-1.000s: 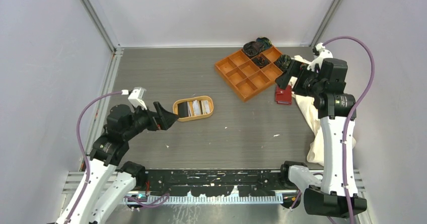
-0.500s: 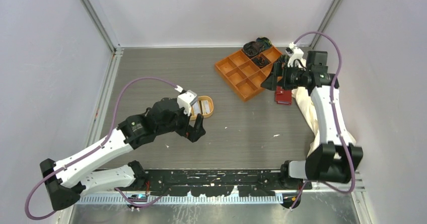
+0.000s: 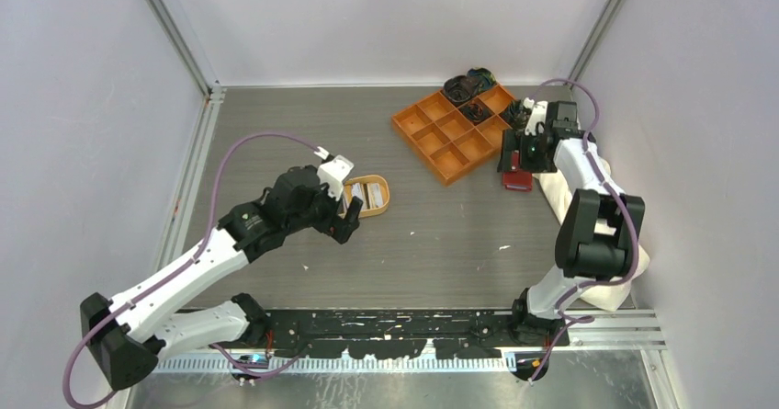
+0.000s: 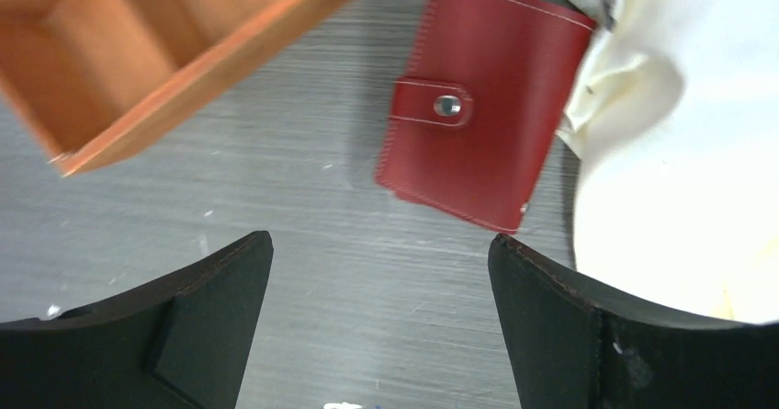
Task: Put the credit cards into the card holder
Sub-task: Pick up the card holder from the center of the board.
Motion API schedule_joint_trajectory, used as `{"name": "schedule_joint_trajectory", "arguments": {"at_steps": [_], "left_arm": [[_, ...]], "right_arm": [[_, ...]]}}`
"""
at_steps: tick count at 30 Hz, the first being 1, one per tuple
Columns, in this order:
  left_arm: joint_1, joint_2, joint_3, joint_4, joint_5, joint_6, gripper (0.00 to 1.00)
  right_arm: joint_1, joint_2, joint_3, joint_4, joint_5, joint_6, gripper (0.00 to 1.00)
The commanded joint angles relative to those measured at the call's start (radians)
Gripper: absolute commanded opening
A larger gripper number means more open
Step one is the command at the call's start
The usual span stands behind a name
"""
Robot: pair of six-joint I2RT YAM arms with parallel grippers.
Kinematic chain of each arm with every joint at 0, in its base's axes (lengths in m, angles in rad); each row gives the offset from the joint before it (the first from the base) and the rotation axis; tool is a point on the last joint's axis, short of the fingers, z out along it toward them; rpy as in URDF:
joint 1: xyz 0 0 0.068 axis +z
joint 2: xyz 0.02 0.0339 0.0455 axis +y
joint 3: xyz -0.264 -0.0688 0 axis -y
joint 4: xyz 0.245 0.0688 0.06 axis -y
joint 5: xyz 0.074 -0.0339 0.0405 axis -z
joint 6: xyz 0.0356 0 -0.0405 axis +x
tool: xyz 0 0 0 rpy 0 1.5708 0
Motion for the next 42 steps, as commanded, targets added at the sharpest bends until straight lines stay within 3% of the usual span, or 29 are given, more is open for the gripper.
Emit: {"name": "schedule_joint_trajectory", "arguments": {"at_steps": [1,6,20,23,29,35,37,42], "left_arm": [[-0.003,-0.137,-0.04,0.106,-0.032,0.07,0.99],[-0.003,-0.167,-0.07,0.115,-0.016,0.069,0.97],[-0.003,-0.17,-0.073,0.124,0.036,0.069,0.95],[-0.003,-0.163,-0.073,0.126,0.043,0.068,0.94],[-0.003,-0.165,-0.074,0.125,0.075,0.066,0.93],[0.0,-0.168,-0.092,0.175,0.199,0.008,0.96],[0.005,-0.158,-0.11,0.222,0.291,-0.067,0.96],[0.006,-0.156,-0.232,0.485,0.407,-0.343,0.95]], "right_arm": [[-0.054,0.092,0.071,0.058,0.105,0.045,0.87],[-0.109,0.195,0.127,0.019,0.051,0.087,0.68],[-0.167,0.399,0.227,-0.067,-0.172,0.124,0.53],[-0.167,0.421,0.237,-0.097,-0.207,0.12,0.42],[-0.168,0.356,0.171,-0.099,-0.342,0.126,0.12],[-0.147,0.176,0.044,-0.045,-0.563,0.206,0.04],[-0.104,0.114,0.008,-0.075,-0.626,0.144,0.04],[0.103,-0.025,0.012,-0.375,-0.735,-0.295,0.05]]}}
